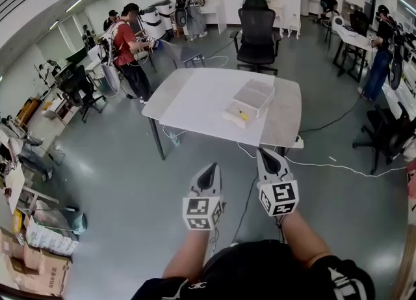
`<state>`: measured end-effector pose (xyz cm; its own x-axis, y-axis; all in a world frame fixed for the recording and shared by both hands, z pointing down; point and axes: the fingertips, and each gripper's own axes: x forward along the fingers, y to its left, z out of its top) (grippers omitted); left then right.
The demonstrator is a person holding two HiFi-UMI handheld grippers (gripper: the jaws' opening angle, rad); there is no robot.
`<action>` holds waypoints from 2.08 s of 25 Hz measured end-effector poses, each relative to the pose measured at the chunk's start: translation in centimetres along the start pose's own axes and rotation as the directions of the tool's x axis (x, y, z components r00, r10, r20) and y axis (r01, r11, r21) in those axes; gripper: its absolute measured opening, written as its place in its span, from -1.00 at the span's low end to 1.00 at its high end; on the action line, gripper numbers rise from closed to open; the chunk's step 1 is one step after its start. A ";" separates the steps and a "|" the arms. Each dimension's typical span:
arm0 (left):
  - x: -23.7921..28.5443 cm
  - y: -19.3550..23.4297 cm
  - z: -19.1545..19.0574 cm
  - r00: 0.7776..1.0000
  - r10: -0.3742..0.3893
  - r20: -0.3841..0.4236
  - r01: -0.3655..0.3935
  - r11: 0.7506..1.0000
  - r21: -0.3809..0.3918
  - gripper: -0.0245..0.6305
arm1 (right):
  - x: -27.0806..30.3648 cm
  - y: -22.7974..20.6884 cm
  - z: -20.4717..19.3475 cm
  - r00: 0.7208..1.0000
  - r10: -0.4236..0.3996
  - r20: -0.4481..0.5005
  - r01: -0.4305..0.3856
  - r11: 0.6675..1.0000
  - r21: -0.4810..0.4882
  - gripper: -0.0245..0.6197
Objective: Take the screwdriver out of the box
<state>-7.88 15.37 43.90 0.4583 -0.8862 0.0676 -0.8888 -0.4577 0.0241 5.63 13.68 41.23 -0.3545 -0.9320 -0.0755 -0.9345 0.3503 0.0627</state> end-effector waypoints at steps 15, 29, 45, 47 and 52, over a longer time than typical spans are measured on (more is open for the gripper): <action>2.5 4.5 -1.2 1.000 0.009 -0.018 -0.009 1.000 -0.004 -0.91 | 5.3 1.1 -1.4 1.000 0.011 -0.009 -0.011 1.000 0.003 -0.88; 16.9 8.8 0.1 0.998 0.044 -0.035 -0.044 0.999 0.000 -0.91 | 19.3 -6.4 -3.5 0.998 0.059 -0.028 -0.058 0.998 0.024 -0.88; 35.8 11.1 2.7 0.991 0.118 -0.069 -0.119 0.993 -0.012 -0.91 | 34.3 -18.1 -5.5 0.983 0.164 -0.086 -0.161 0.986 0.047 -0.88; 37.2 11.0 2.8 0.989 0.131 -0.073 -0.133 0.991 -0.015 -0.91 | 35.3 -19.1 -6.1 0.978 0.183 -0.097 -0.179 0.983 0.050 -0.88; 39.6 11.3 2.0 0.982 0.153 -0.109 -0.157 0.987 -0.028 -0.91 | 37.0 -20.8 -7.3 0.970 0.205 -0.129 -0.198 0.978 0.065 -0.88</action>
<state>0.20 -25.02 44.86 0.3132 -0.9328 0.1783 -0.9495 -0.3111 0.0408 12.15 -28.75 44.37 -0.5315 -0.8444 0.0676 -0.8458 0.5333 0.0115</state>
